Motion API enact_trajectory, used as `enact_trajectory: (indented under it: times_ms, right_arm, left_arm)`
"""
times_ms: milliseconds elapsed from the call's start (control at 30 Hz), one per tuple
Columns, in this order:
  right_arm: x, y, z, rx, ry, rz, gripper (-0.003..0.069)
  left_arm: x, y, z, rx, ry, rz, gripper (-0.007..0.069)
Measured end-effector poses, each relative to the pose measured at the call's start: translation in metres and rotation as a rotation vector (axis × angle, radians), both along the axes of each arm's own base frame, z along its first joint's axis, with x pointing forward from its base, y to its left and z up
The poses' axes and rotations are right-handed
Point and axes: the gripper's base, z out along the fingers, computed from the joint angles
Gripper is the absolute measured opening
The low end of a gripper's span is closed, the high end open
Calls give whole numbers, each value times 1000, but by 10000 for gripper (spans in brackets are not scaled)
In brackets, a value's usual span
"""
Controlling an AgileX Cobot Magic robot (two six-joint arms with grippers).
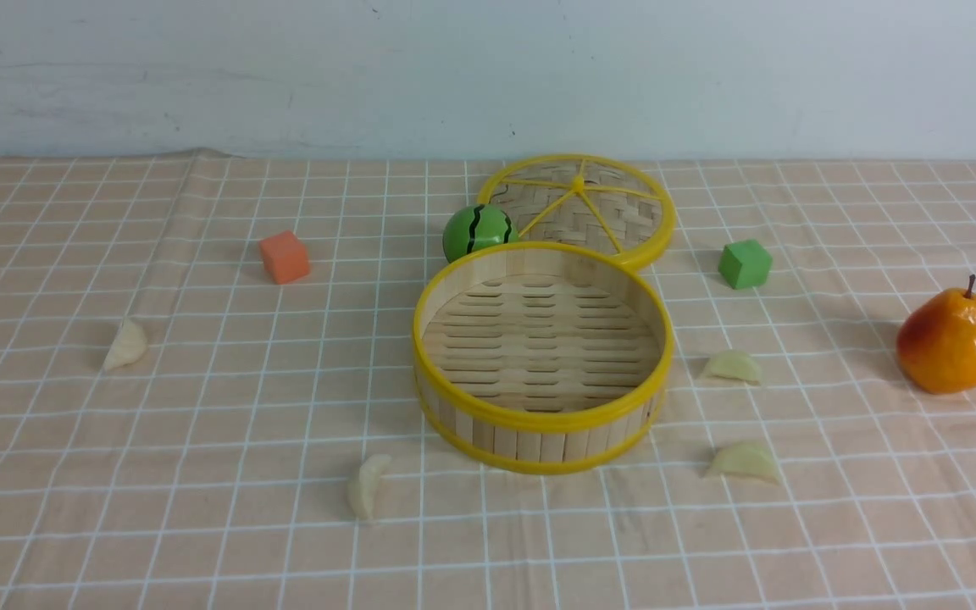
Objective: Put the dumplings into the steamer on the table with the brown tablecloth.
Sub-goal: 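Reach for and grasp a dumpling on the table with the left gripper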
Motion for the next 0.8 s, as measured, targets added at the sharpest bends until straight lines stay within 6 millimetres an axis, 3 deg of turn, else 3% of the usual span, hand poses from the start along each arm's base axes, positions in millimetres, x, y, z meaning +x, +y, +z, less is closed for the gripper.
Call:
enact_trajectory:
  times_ms: [167,300,533,633,800]
  right_arm:
    - [1,-2,1,-73,-21,-7,239]
    - [4,-3,10,-91,-144,-9,239]
    - [-5,-1,66,-68,-777,-14,239]
    - [-14,0,79,-1,-948,-1,239]
    - [-15,0,81,154,-977,34,239]
  left_arm:
    - [3,-1,11,-15,-129,-7,238]
    - [4,-2,26,-33,-291,-16,238]
    - [1,-3,53,-73,-582,-32,238]
    - [-3,-3,63,-161,-699,-36,238]
    - [-10,-1,77,-380,-824,-58,225]
